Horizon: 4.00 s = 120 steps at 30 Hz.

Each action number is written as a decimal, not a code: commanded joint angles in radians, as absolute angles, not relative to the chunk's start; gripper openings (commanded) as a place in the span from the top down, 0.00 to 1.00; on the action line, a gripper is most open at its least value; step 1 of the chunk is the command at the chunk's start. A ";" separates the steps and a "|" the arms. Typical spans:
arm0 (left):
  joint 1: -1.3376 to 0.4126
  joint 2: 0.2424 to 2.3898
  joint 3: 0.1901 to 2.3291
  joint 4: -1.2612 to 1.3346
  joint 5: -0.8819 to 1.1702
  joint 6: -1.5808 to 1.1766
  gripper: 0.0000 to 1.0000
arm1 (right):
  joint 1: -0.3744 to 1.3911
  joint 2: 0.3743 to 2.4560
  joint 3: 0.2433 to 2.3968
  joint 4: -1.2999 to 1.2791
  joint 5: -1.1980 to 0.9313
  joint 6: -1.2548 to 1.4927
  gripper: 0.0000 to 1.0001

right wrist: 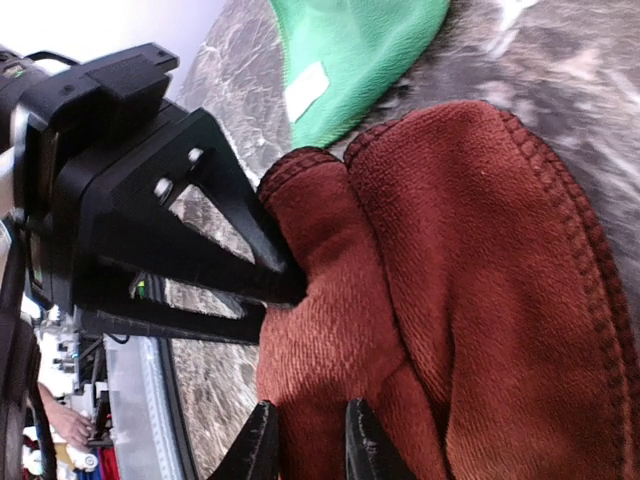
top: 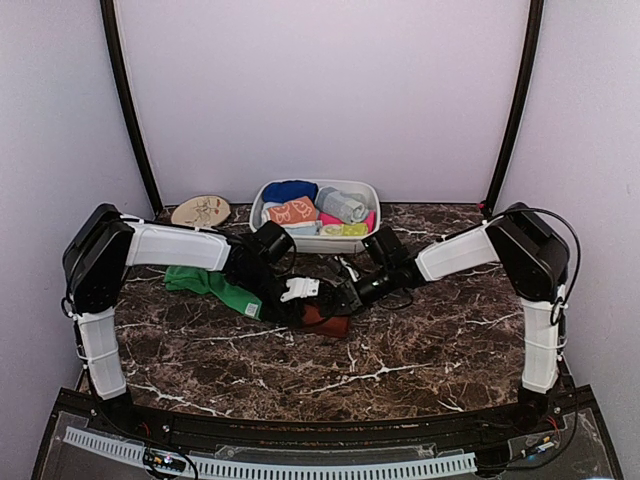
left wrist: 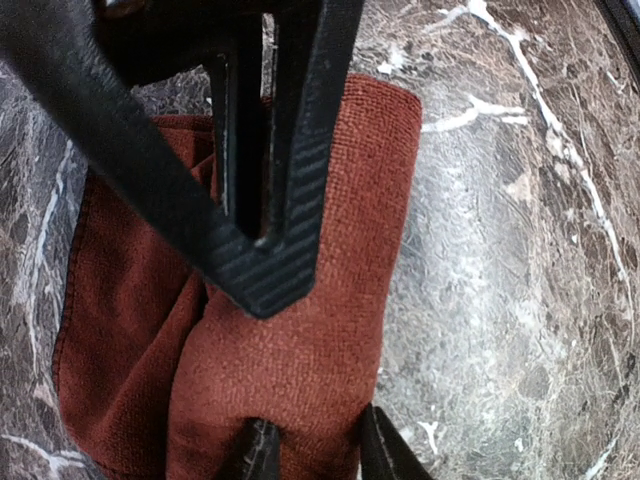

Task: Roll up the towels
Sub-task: Roll the towel at the center of the board.

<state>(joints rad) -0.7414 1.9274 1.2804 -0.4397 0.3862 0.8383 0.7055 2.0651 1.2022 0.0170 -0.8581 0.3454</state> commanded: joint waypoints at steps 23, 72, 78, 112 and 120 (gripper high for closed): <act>-0.668 2.188 1.544 -0.834 0.659 0.792 0.75 | 0.643 1.287 0.652 0.289 0.104 0.043 0.00; -0.542 1.859 1.344 -0.495 0.422 0.609 0.51 | 0.903 1.973 0.924 0.129 -0.252 -0.143 0.92; -0.471 1.693 1.233 -0.194 0.235 0.377 0.15 | 0.850 1.989 0.923 0.127 -0.447 -0.031 0.96; -0.724 2.000 1.387 -0.405 0.375 0.900 0.42 | 0.646 2.197 1.072 -0.067 -0.758 0.224 0.95; -0.708 2.112 1.519 -0.627 0.489 0.888 0.80 | 0.646 2.004 0.970 0.106 -0.625 0.188 0.74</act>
